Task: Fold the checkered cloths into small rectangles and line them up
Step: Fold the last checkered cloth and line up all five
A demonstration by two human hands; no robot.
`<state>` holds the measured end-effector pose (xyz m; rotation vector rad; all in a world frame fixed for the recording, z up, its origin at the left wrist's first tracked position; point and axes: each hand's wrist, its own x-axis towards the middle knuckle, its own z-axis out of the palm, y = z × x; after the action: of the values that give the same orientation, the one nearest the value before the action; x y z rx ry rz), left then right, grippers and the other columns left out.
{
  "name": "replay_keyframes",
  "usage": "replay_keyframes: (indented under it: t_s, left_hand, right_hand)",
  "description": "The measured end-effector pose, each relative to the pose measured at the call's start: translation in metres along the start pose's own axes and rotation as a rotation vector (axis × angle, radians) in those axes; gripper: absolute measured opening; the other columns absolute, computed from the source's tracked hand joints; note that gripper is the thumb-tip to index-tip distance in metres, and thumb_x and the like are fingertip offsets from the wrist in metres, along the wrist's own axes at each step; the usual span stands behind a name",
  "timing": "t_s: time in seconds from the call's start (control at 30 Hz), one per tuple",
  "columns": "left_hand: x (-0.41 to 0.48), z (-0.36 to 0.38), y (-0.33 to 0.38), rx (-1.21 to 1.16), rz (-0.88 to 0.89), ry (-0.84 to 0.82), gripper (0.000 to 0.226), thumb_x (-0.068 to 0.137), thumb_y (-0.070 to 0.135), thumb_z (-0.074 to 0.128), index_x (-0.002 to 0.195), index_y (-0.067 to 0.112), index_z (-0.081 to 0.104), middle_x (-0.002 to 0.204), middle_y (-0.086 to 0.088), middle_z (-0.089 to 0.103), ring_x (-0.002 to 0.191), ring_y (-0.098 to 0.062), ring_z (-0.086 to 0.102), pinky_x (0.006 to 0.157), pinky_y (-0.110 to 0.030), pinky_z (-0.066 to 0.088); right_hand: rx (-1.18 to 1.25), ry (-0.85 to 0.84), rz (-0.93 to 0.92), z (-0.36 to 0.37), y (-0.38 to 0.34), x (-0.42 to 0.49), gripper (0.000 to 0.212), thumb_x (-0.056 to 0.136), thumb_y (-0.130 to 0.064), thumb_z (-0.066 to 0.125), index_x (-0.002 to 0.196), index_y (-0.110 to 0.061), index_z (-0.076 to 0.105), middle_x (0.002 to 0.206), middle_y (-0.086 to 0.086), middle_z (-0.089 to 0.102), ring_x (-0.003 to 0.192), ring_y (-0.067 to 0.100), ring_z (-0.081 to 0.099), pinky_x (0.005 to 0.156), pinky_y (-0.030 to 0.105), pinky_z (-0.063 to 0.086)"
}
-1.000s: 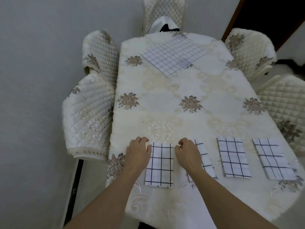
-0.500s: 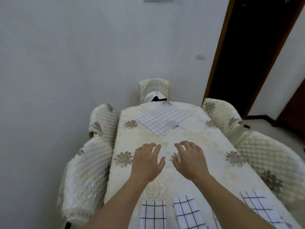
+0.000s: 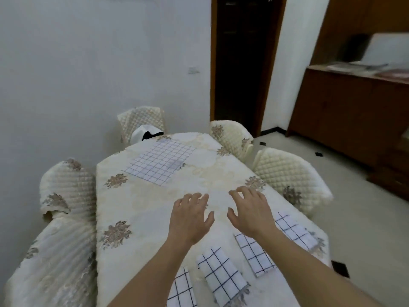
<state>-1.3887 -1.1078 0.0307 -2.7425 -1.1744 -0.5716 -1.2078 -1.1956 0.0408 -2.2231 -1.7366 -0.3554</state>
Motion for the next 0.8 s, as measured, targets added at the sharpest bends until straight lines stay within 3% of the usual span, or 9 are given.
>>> replay_keyframes:
  t_s: [0.2,0.3,0.43,0.6,0.8]
  left_hand:
    - [0.020,0.035,0.108,-0.115,0.290,-0.044,0.052,0.087,0.053,0.046,0.123,0.021,0.065,0.117,0.000,0.068,0.104,-0.024,0.064,0.084,-0.042,0.051]
    - [0.032,0.042,0.161,-0.162,0.403,-0.041,0.053,0.087,0.053,0.042,0.123,0.020,0.065,0.116,0.000,0.068,0.102,-0.025,0.063,0.083,-0.042,0.050]
    - [0.048,0.045,0.232,-0.229,0.533,-0.048,0.055,0.087,0.052,0.039,0.122,0.018,0.064,0.115,-0.002,0.068,0.101,-0.027,0.063,0.080,-0.042,0.050]
    - [0.053,0.055,0.310,-0.316,0.632,-0.014,0.048,0.084,0.050,0.044,0.115,0.019,0.064,0.111,0.000,0.067,0.096,-0.026,0.062,0.077,-0.040,0.048]
    - [0.071,0.096,0.387,-0.314,0.682,-0.062,0.050,0.085,0.052,0.041,0.118,0.020,0.062,0.114,0.000,0.066,0.098,-0.027,0.063,0.080,-0.042,0.050]
  right_hand:
    - [-0.137,0.000,0.300,-0.021,0.093,-0.084,0.043,0.078,-0.044,0.058,0.115,-0.023,0.066,0.111,0.000,0.065,0.099,0.025,0.062,0.084,0.042,0.050]
    - [-0.203,0.013,0.462,-0.044,0.132,-0.124,0.043,0.077,-0.045,0.050,0.110,-0.023,0.066,0.103,-0.001,0.065,0.093,0.026,0.062,0.082,0.040,0.049]
    - [-0.246,-0.015,0.617,-0.073,0.178,-0.172,0.043,0.078,-0.043,0.063,0.116,-0.023,0.066,0.113,0.002,0.065,0.105,0.027,0.061,0.091,0.042,0.046]
    - [-0.248,-0.018,0.742,-0.082,0.226,-0.217,0.049,0.079,-0.046,0.049,0.119,-0.022,0.064,0.119,0.002,0.063,0.110,0.026,0.058,0.093,0.044,0.045]
    - [-0.235,-0.018,0.790,-0.065,0.306,-0.240,0.045,0.081,-0.044,0.059,0.119,-0.021,0.064,0.117,0.004,0.064,0.108,0.026,0.059,0.091,0.044,0.047]
